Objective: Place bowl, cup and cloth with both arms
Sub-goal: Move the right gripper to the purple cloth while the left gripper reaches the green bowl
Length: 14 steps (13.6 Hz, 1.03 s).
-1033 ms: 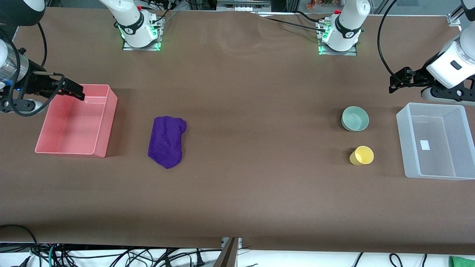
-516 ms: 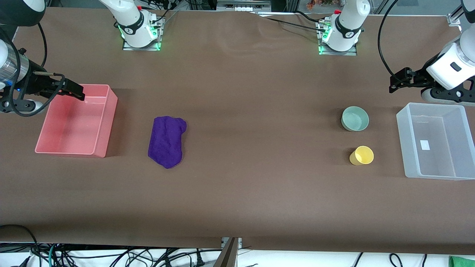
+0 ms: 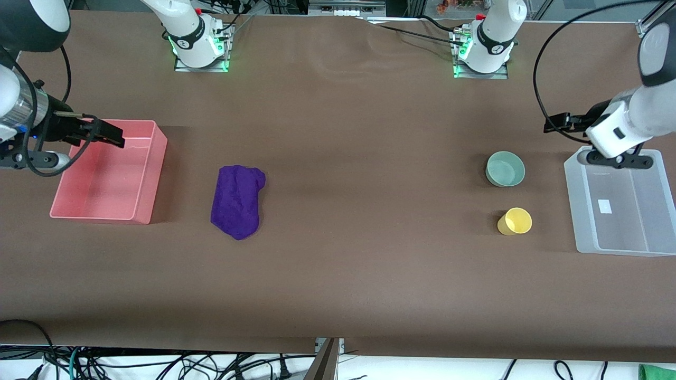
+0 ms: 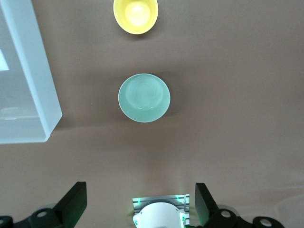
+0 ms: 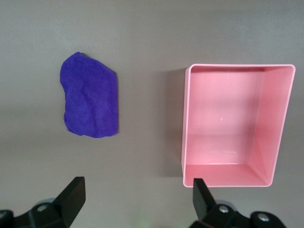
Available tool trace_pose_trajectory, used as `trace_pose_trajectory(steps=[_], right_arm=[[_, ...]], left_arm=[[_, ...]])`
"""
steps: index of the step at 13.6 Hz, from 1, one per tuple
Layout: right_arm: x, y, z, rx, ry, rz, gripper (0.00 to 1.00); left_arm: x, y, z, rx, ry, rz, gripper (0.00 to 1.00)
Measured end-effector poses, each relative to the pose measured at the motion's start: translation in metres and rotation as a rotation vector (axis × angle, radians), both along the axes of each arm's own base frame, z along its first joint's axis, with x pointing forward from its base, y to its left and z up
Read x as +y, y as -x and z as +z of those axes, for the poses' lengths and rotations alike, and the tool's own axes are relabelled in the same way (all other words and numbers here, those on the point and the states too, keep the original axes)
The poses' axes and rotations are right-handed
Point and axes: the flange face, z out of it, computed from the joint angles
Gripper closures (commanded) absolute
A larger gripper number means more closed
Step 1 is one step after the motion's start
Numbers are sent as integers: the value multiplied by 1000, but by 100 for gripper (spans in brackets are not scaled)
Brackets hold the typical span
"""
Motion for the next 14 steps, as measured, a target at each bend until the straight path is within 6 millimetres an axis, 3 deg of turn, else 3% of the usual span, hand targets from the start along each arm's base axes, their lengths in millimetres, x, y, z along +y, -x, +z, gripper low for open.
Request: trace_pose_trajectory(steps=[3, 6, 9, 10, 12, 14], right_arm=[[4, -6, -41, 75, 0, 6, 0], [15, -15, -96, 102, -13, 18, 0], [36, -18, -151, 71, -19, 23, 0], [49, -17, -174, 60, -18, 16, 0], [79, -13, -225, 50, -14, 7, 0], [103, -12, -270, 45, -12, -2, 0]], left_arm=[[27, -1, -53, -78, 63, -59, 0], [53, 13, -128, -187, 79, -111, 0], [57, 32, -202, -236, 84, -156, 3], [56, 35, -224, -239, 99, -165, 11], [58, 39, -262, -238, 125, -172, 49], [60, 42, -285, -218, 140, -195, 88]])
